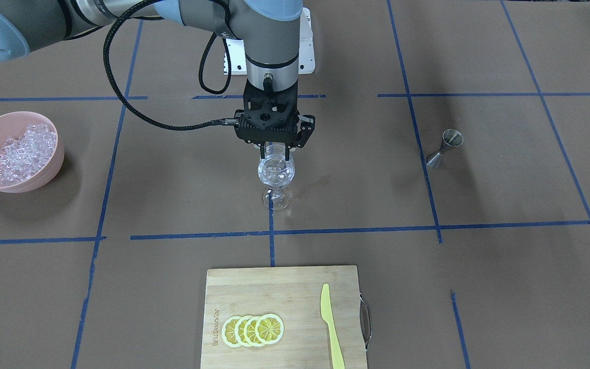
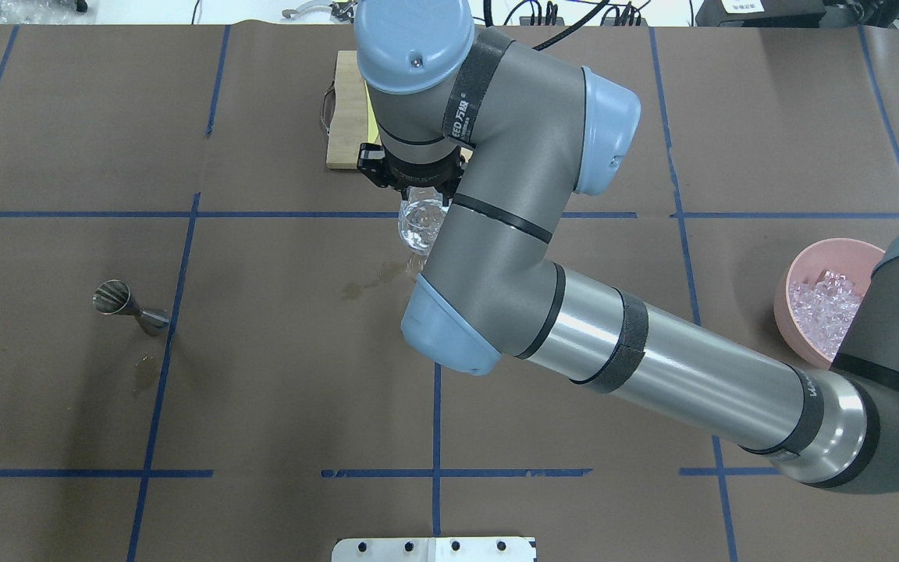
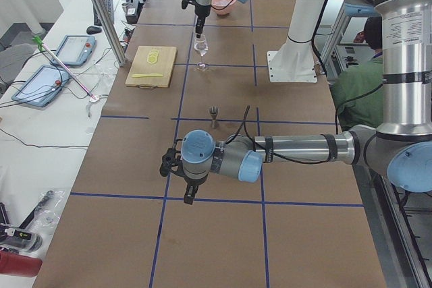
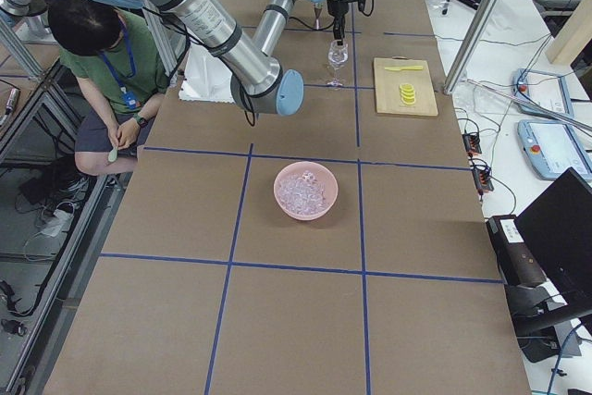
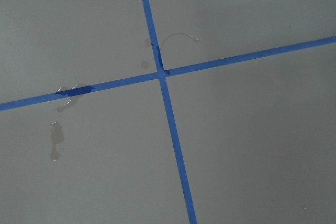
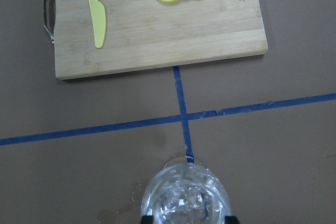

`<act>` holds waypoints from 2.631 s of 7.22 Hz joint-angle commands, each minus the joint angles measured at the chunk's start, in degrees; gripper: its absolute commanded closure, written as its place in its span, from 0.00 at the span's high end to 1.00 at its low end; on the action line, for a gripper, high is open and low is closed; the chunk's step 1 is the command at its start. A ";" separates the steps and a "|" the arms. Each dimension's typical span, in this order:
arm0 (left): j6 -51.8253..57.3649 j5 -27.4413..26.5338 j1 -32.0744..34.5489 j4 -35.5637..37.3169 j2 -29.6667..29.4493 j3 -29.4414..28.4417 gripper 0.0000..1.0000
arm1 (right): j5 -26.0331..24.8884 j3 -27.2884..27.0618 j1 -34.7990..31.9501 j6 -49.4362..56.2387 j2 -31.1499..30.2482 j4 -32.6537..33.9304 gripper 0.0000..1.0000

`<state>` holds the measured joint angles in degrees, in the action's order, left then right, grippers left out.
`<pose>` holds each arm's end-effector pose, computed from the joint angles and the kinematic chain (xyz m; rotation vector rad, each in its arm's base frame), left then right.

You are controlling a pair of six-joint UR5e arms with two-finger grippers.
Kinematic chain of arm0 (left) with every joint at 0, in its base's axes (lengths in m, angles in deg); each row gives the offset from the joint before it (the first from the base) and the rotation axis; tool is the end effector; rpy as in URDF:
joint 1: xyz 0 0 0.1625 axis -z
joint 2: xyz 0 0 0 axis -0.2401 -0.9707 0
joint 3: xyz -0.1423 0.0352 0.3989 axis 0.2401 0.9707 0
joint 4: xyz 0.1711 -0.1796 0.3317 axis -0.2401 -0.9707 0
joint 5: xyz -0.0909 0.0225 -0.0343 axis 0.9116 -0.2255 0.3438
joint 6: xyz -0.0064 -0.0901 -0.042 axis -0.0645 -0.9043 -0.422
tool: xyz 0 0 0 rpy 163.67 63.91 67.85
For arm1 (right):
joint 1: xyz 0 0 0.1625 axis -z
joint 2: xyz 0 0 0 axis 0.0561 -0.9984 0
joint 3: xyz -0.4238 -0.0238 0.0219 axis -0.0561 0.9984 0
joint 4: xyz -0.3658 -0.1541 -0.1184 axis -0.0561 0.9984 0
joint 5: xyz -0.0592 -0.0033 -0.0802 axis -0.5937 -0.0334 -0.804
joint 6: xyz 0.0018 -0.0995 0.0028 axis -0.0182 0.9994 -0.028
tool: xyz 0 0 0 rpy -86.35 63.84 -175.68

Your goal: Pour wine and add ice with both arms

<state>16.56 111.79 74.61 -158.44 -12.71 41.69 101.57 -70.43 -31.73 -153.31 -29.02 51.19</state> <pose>-0.0469 -0.4494 0.6493 0.2134 0.8423 0.1531 -0.5126 -0.4909 0.0522 0.1154 -0.7884 0.2123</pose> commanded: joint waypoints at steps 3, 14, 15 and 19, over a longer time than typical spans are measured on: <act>0.09 0.02 0.00 0.00 0.00 0.18 1.00 | 0.76 -2.20 -0.99 1.83 0.07 1.88 1.00; 0.18 0.02 0.00 0.09 0.88 0.18 1.00 | 14.21 -20.40 -31.49 52.82 -45.95 3.04 1.00; 0.09 0.02 0.00 0.09 0.88 0.19 1.00 | 14.64 -20.67 -34.37 57.87 -49.82 1.73 1.00; 0.09 0.11 0.00 0.09 0.88 0.36 1.00 | 20.80 -19.36 -44.58 70.66 -68.53 -12.10 1.00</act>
<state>16.65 111.83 74.61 -158.35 -11.81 42.03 121.29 -90.35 -73.87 -84.25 -91.27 46.40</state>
